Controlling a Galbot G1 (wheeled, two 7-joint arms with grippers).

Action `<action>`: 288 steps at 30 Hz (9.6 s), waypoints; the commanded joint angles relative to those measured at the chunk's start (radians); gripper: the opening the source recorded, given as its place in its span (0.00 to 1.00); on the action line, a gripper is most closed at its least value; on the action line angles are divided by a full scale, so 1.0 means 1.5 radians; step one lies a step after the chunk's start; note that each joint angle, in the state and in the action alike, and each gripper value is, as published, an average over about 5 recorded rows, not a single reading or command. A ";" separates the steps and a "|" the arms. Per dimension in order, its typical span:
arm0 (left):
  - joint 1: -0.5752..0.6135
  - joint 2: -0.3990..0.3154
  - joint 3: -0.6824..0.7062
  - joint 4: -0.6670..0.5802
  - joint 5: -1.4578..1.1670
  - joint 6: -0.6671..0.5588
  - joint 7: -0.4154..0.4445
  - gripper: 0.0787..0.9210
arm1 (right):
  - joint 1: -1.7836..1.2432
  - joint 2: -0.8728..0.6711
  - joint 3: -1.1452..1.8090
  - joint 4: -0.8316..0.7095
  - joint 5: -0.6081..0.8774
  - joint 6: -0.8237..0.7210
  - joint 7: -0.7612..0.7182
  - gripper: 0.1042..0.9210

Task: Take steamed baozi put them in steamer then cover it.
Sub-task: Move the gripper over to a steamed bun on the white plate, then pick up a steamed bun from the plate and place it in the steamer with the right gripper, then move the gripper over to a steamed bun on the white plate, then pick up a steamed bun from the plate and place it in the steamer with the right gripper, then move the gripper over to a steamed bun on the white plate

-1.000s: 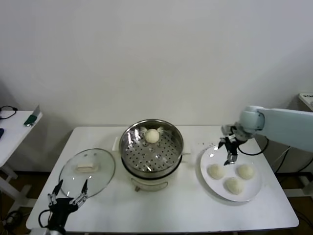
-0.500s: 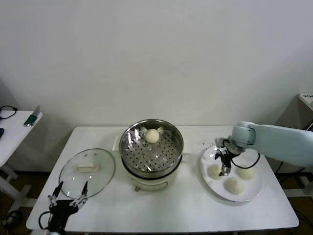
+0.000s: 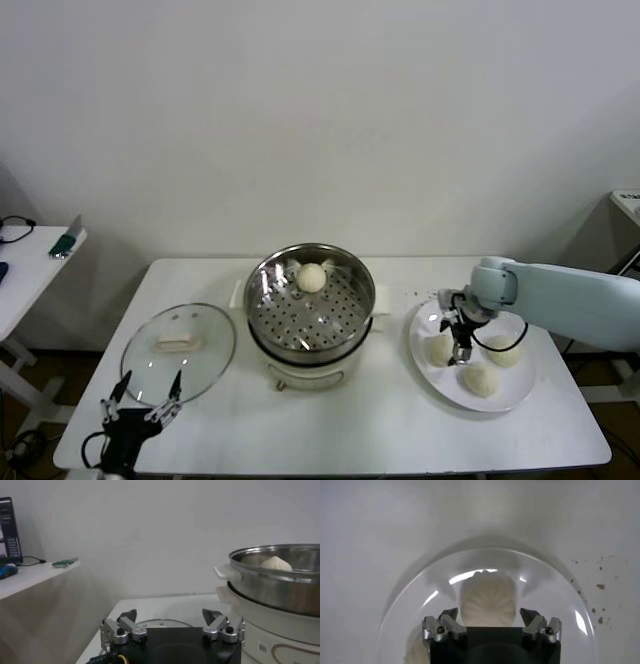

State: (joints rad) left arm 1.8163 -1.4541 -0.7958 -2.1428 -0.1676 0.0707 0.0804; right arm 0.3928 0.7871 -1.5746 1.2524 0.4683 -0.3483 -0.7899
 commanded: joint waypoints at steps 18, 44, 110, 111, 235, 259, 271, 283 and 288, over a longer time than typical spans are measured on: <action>-0.003 0.001 -0.001 0.002 0.001 0.005 -0.002 0.88 | 0.006 0.006 0.001 0.001 -0.040 0.001 -0.019 0.75; -0.003 0.007 0.003 -0.015 0.004 0.013 -0.002 0.88 | 0.548 0.127 -0.151 0.156 0.266 0.042 -0.127 0.72; 0.023 -0.006 -0.003 -0.056 0.004 0.011 -0.004 0.88 | 0.317 0.345 -0.058 0.024 0.308 -0.090 0.012 0.88; 0.023 -0.006 -0.003 -0.056 0.004 0.012 -0.004 0.88 | 0.339 0.315 -0.068 0.040 0.305 -0.077 -0.010 0.88; -0.007 -0.030 -0.006 -0.056 0.041 0.054 -0.006 0.88 | 0.319 0.320 -0.015 0.287 -0.283 0.339 -0.070 0.70; -0.008 -0.030 -0.015 -0.056 0.040 0.057 -0.007 0.88 | 0.179 0.365 -0.010 0.150 -0.343 0.340 -0.042 0.70; -0.010 -0.028 -0.018 -0.057 0.037 0.059 -0.007 0.88 | 0.341 0.284 -0.020 0.121 -0.226 0.391 -0.169 0.88; -0.026 -0.026 -0.012 -0.056 0.023 0.060 -0.004 0.88 | 0.428 -0.038 -0.210 0.040 -0.015 0.225 -0.180 0.88; -0.028 -0.028 -0.009 -0.056 0.025 0.060 -0.002 0.88 | 0.338 -0.142 -0.192 0.046 -0.053 0.167 -0.155 0.88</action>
State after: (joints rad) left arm 1.7803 -1.4947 -0.8124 -2.2274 -0.1292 0.1602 0.0744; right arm 0.9504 0.9088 -1.7811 1.3645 0.3124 0.0579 -1.0217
